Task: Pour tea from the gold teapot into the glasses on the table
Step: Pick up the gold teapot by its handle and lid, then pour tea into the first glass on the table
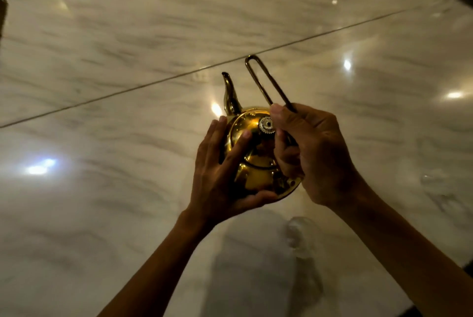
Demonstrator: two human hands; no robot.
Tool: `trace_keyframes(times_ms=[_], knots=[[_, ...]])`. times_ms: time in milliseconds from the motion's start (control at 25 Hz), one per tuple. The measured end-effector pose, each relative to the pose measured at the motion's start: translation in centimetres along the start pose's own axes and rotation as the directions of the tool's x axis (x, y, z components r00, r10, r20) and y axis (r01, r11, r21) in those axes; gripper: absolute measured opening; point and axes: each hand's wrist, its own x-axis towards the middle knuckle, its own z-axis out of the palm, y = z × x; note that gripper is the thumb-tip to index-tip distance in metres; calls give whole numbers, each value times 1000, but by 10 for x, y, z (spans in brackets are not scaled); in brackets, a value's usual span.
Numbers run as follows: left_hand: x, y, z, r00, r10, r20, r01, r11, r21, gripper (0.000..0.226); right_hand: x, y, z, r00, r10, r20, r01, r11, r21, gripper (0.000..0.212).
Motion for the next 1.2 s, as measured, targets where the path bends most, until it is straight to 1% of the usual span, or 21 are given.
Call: trace_keyframes(times_ms=[160,280,440,560,640,720,800,1000,1200], knots=[[-17,75,-7,999,53,-10,-53,998,18,98,-63,-43,-19,1000,-11,-14,11,999,-41,38],[-41,127,-5,997,71,-24,-71,997,-15,102,-116,-57,-35,1000,-22,-15,21,997,-73,40],[-79,190,9,1000,9,-4,-10,996,-88,103,-178,-63,-54,998,7,-62,-15,992,-123,41],[-104,220,22,999,-14,29,18,986,-163,101,-211,-60,-66,992,58,-111,-74,986,-148,39],[-118,233,32,999,-14,34,21,976,-217,104,-229,-55,-73,986,93,-141,-115,981,-156,37],[-131,239,39,999,-29,46,40,970,-241,114,-241,-49,-76,978,128,-162,-153,976,-152,32],[-143,242,45,997,-47,56,60,963,-262,117,-246,-43,-77,969,167,-182,-197,967,-161,29],[-168,245,57,984,-121,131,160,923,-349,110,-248,-22,-76,944,238,-228,-283,940,-193,42],[-184,244,61,959,-196,203,263,881,-393,107,-240,-14,-71,912,334,-238,-390,885,-255,42]])
